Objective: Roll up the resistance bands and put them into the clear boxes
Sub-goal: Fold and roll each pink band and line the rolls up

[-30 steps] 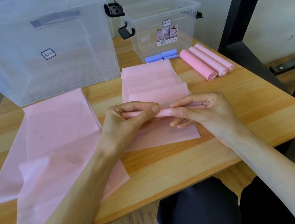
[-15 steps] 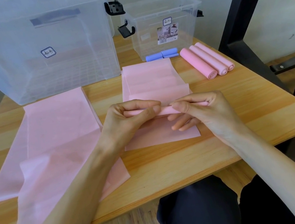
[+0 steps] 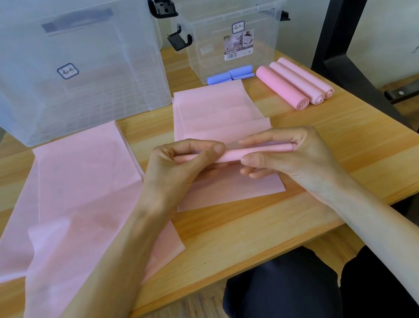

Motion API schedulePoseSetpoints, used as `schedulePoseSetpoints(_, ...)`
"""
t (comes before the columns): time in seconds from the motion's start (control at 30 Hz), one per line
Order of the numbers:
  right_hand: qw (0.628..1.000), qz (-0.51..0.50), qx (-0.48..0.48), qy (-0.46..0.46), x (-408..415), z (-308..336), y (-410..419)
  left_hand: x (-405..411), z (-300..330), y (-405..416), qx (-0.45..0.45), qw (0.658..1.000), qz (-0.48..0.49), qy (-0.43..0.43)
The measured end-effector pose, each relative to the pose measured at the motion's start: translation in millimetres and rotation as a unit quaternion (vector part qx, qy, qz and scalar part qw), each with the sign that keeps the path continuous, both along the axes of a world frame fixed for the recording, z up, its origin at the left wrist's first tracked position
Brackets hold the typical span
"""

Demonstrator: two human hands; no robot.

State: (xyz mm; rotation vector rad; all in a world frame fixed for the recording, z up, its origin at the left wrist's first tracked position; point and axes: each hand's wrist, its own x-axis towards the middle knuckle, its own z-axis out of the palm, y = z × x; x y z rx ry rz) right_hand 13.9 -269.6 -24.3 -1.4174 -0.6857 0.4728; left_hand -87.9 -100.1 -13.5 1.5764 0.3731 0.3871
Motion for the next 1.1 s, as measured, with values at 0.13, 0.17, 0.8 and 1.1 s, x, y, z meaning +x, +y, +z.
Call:
schedulePoseSetpoints(0.13,1.000,-0.019,-0.007,-0.010,0.5,-0.1,-0.7,-1.0,1.1,-1.1,0.001,1.000,-0.017,0.002)
schedulePoseSetpoints(0.17,1.000,-0.019,-0.012,-0.012,0.4,-0.1,-0.5,-1.4,1.3,-1.2,0.003,1.000,-0.020,0.000)
schedulePoseSetpoints(0.8,1.000,-0.003,-0.007,0.000,-0.4,0.6,-0.4,-0.6,1.7,-1.5,-0.015,1.000,-0.005,0.011)
schedulePoseSetpoints(1.1,1.000,-0.014,-0.017,-0.016,-0.8,-1.6,0.1,-1.7,1.6,-0.4,0.004,1.000,-0.009,0.016)
